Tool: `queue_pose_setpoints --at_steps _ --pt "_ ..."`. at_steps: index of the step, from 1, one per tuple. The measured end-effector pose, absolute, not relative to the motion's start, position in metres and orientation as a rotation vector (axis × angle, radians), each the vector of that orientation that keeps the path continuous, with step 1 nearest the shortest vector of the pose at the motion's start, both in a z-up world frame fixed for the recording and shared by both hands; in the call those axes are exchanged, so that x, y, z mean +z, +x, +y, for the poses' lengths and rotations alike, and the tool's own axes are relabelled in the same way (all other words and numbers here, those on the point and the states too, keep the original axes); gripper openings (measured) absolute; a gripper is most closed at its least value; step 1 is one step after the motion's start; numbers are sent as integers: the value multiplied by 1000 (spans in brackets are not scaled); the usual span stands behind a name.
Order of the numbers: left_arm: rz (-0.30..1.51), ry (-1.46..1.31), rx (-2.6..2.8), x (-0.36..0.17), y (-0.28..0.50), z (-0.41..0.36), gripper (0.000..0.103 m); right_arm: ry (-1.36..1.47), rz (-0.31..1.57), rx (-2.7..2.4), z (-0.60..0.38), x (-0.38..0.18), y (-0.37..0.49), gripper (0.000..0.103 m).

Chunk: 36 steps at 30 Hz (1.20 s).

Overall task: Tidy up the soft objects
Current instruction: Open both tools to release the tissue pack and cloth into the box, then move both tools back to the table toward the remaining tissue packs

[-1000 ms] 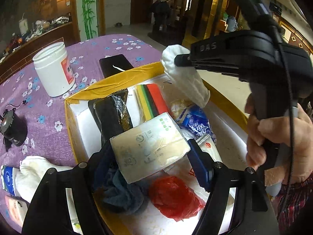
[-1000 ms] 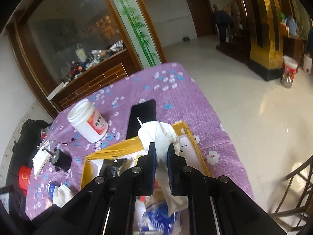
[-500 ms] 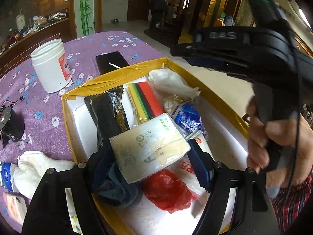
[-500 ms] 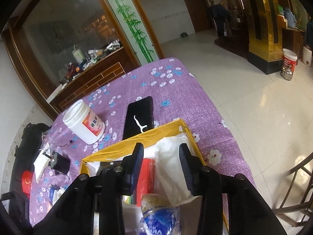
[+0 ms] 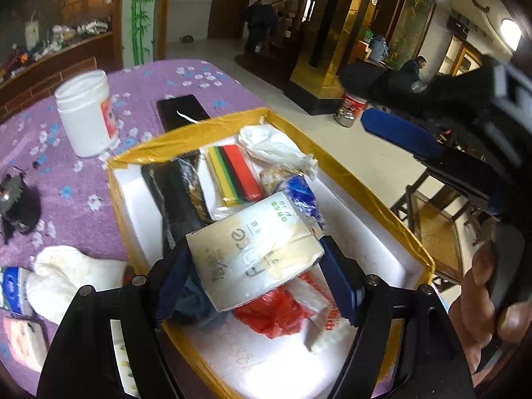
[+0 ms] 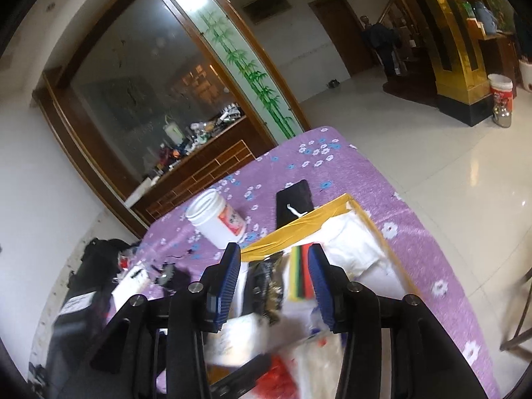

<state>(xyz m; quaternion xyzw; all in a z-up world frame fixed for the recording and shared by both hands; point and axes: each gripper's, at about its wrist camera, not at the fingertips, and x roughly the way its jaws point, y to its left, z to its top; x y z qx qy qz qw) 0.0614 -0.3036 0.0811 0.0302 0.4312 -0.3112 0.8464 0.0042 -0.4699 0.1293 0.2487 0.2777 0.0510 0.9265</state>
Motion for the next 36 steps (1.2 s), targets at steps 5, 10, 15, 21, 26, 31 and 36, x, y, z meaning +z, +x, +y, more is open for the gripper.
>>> queue_pose_setpoints --at_steps 5,10,15,21,26,31,36 --pt "954 -42 -760 76 64 -300 76 503 531 92 -462 140 -11 50" --pt "909 -43 -774 82 56 -300 76 491 490 85 -459 146 -25 54" --pt "856 -12 -744 95 36 -278 76 506 473 107 -456 145 -37 55" --pt "839 24 -673 91 6 -206 76 506 460 164 -443 140 -64 59" --pt "821 1 -550 83 -10 -129 76 492 511 249 -413 125 -70 61" --pt "860 -102 -461 68 -7 -65 76 459 603 363 -363 107 -63 61" --pt "884 -243 -361 53 12 -13 76 398 746 416 -315 82 -45 63"
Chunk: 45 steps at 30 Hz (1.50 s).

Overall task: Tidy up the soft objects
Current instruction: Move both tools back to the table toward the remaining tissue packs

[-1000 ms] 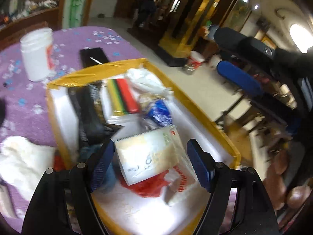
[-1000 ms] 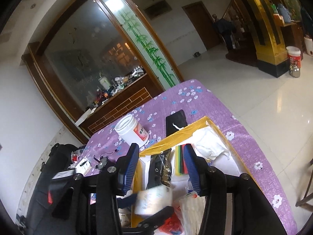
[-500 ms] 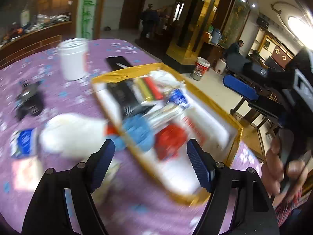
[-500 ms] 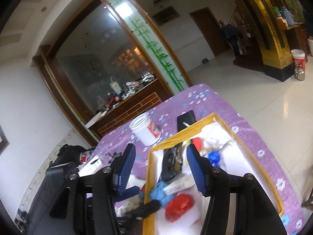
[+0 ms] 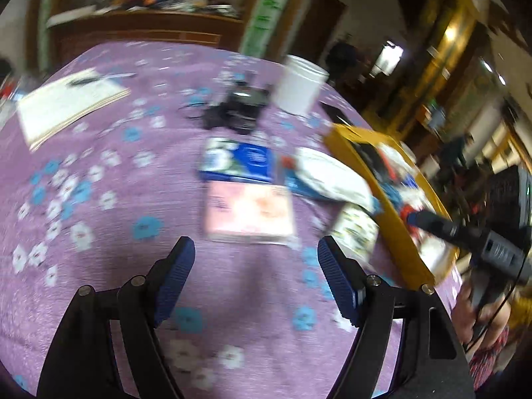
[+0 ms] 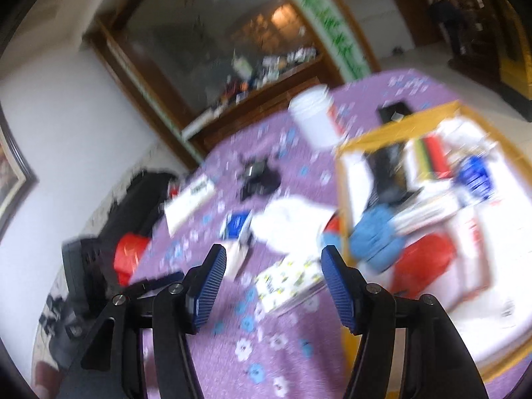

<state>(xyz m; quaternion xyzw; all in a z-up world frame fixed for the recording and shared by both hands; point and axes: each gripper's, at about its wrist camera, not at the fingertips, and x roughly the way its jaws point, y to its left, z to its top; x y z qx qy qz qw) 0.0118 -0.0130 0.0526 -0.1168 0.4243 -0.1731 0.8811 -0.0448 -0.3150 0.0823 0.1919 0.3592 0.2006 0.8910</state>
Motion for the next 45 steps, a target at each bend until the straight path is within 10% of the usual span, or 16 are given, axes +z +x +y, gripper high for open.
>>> queue_pose_setpoints --at_steps 19,45 --pt "918 -277 -368 43 13 12 76 81 1069 368 -233 27 20 78" --pt "1032 20 -310 14 80 -52 79 221 976 599 -245 38 -27 77"
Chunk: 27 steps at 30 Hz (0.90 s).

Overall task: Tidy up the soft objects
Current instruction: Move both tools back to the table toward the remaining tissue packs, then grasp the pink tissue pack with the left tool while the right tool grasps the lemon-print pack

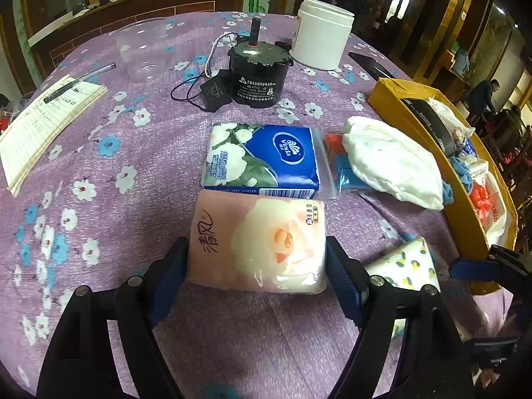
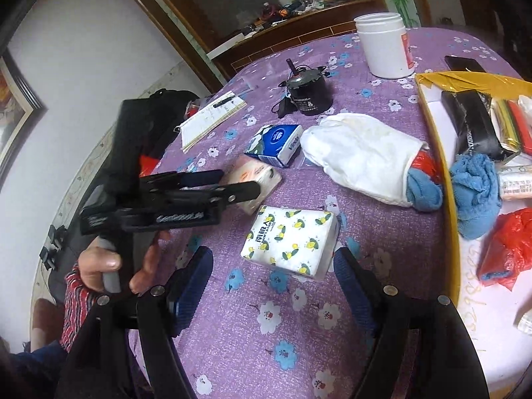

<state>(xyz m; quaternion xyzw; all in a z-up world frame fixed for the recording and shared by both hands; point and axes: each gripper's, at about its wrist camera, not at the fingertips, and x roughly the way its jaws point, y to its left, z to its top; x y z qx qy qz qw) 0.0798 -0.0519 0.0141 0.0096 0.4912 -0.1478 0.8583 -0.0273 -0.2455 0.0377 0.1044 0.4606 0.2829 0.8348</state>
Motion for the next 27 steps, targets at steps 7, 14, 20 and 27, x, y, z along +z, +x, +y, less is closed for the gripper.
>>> queue_pose_setpoints --at_steps 7,14,20,27 --pt "993 -44 -252 23 63 -31 76 187 975 585 -232 38 -19 77" --pt "933 -97 -232 30 37 -4 76 165 994 549 -220 23 8 78" --pt "919 -140 -242 29 38 4 76 137 1095 709 -207 22 -20 77" --pt "888 -122 -268 32 34 -3 76 -125 994 723 -186 45 -52 77"
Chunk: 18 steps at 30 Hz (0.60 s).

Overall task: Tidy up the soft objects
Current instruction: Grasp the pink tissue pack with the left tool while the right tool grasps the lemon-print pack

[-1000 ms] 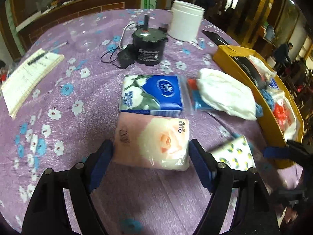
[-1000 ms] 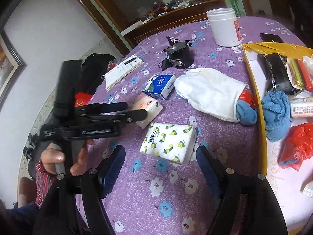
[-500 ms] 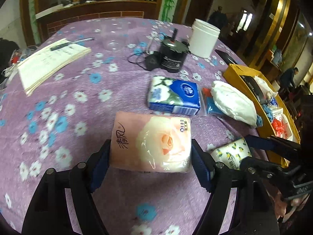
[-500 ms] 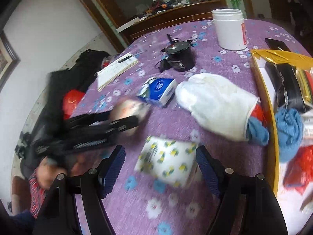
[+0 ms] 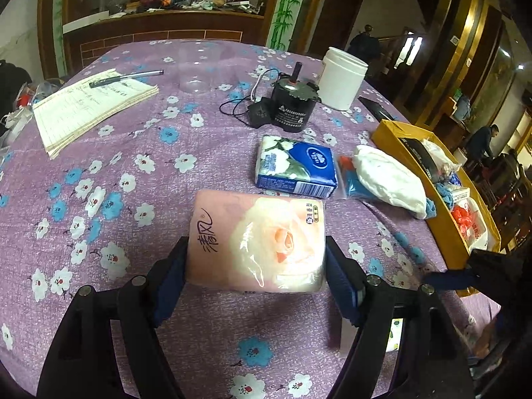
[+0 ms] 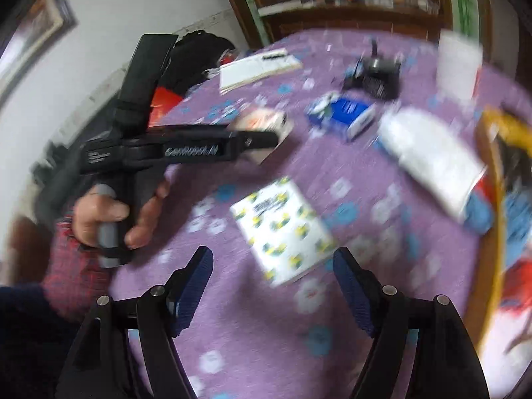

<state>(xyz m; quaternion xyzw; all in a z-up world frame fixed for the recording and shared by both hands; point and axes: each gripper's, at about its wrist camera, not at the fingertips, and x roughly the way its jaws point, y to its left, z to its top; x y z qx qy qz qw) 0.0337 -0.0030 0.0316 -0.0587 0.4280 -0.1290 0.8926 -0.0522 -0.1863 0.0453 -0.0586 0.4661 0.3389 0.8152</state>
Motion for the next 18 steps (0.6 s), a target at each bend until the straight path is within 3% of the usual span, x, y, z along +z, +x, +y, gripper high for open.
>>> queue_pose_setpoints --at_steps 9,11,18 --pt "863 -105 -262 31 33 -7 76 -215 1014 710 -160 14 -33 75" --pt "852 -97 -260 33 31 -9 76 -199 972 699 -165 13 -36 63" --pt "746 -15 -200 56 11 -30 76 -32 780 565 -206 40 -31 58"
